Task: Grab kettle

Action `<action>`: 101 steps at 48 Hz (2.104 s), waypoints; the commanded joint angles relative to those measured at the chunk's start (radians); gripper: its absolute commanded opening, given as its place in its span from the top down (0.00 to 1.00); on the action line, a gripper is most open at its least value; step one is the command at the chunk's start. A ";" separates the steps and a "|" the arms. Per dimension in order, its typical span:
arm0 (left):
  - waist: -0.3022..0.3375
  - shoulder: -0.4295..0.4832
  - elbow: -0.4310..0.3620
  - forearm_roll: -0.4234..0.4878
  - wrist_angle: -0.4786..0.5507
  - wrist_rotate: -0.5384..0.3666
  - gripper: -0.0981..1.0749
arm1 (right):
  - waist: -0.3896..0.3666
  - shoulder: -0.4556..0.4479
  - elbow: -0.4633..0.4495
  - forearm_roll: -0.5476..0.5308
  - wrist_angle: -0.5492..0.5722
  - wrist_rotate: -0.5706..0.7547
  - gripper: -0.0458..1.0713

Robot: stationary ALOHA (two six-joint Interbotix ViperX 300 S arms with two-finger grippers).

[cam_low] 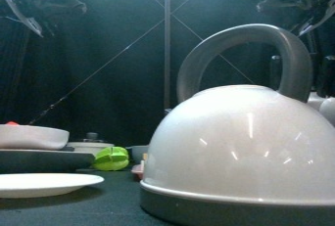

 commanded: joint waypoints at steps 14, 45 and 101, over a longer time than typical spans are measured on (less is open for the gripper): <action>0.025 0.011 -0.020 -0.101 -0.015 0.005 0.94 | -0.008 0.057 -0.092 0.060 0.000 0.089 0.94; 0.012 0.002 -0.021 -0.028 -0.054 0.008 0.93 | 0.014 0.387 -0.382 0.328 0.446 0.537 0.93; 0.008 0.003 0.080 0.100 -0.318 0.005 0.93 | 0.043 0.604 -0.644 0.302 0.819 0.647 0.86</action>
